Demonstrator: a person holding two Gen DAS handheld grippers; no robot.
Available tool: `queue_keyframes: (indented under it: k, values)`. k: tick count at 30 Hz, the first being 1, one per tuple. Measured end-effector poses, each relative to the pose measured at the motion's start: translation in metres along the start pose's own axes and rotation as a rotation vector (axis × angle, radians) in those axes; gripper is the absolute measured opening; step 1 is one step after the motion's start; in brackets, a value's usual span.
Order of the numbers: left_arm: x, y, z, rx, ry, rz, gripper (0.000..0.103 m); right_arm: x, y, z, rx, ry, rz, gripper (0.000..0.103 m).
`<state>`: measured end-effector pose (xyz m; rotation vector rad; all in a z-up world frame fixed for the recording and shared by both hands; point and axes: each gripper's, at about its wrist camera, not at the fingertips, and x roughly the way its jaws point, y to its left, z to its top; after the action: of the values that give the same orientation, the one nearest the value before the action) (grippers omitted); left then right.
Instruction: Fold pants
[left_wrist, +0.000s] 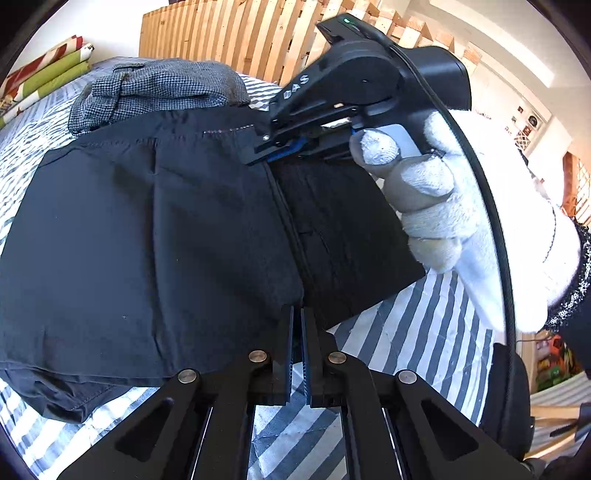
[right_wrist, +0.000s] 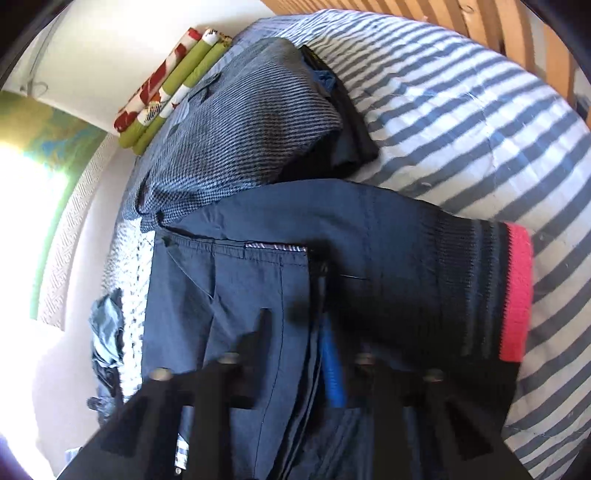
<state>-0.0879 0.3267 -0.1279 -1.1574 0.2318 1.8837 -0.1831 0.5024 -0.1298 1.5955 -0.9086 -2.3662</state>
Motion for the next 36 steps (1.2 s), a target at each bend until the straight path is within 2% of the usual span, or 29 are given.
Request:
queue_keyframes:
  k: [2,5,6,8,11,13,15,17,18,20,21,23,24,27,30,31,33,36]
  values:
    - [-0.003,0.001,0.002,-0.005,-0.017,-0.006,0.003,-0.003,0.013,0.001,-0.04,-0.01,-0.036,0.004]
    - [-0.001,0.004,0.005,-0.012,-0.021,-0.019,0.004,-0.019,0.031,0.004,-0.115,-0.071,-0.067,0.003]
    - [0.003,0.003,0.007,-0.009,-0.004,-0.024,0.007,-0.021,0.034,0.005,-0.13,-0.085,-0.091,0.003]
    - [0.001,0.004,0.005,-0.003,0.041,-0.04,0.02,-0.014,0.035,0.005,-0.147,-0.068,-0.15,0.003]
    - [-0.034,0.016,-0.004,0.001,0.02,-0.044,0.03,0.003,0.03,0.005,-0.153,0.01,-0.197,0.01]
    - [-0.069,0.039,-0.014,-0.034,-0.027,-0.038,0.034,-0.009,0.026,0.006,-0.123,-0.004,-0.183,0.013]
    - [-0.104,0.071,-0.024,-0.108,-0.076,-0.004,0.034,-0.036,0.028,0.002,-0.126,-0.091,-0.178,0.013]
    - [-0.129,0.111,-0.029,-0.185,-0.12,0.093,0.035,-0.057,0.033,-0.006,-0.15,-0.14,-0.158,0.013]
    - [-0.136,0.13,-0.031,-0.22,-0.129,0.139,0.037,-0.062,0.038,-0.011,-0.168,-0.136,-0.141,0.013]
    - [-0.147,0.176,-0.036,-0.337,-0.13,0.213,0.057,-0.059,0.048,-0.022,-0.214,-0.098,-0.109,0.015]
    - [-0.144,0.2,-0.035,-0.386,-0.119,0.22,0.061,-0.053,0.056,-0.029,-0.25,-0.074,-0.111,0.018]
    - [-0.135,0.234,-0.042,-0.476,-0.078,0.212,0.062,-0.034,0.073,-0.04,-0.344,-0.049,-0.168,0.02]
    - [-0.136,0.239,-0.052,-0.496,-0.06,0.203,0.062,-0.021,0.081,-0.045,-0.385,-0.036,-0.206,0.02]
    - [-0.111,0.248,-0.052,-0.543,-0.022,0.214,0.065,0.014,0.079,-0.048,-0.416,0.021,-0.31,0.02]
    - [-0.092,0.245,-0.049,-0.6,-0.035,0.137,0.066,0.02,0.081,-0.05,-0.457,0.039,-0.352,0.02]
    - [-0.089,0.245,-0.048,-0.602,-0.038,0.135,0.066,0.015,0.086,-0.05,-0.453,0.034,-0.354,0.02]
    - [-0.089,0.238,-0.044,-0.586,-0.051,0.132,0.066,0.004,0.097,-0.053,-0.448,0.013,-0.291,0.02]
    - [-0.087,0.228,-0.035,-0.576,-0.061,0.1,0.062,0.007,0.121,-0.067,-0.508,0.028,-0.244,0.02]
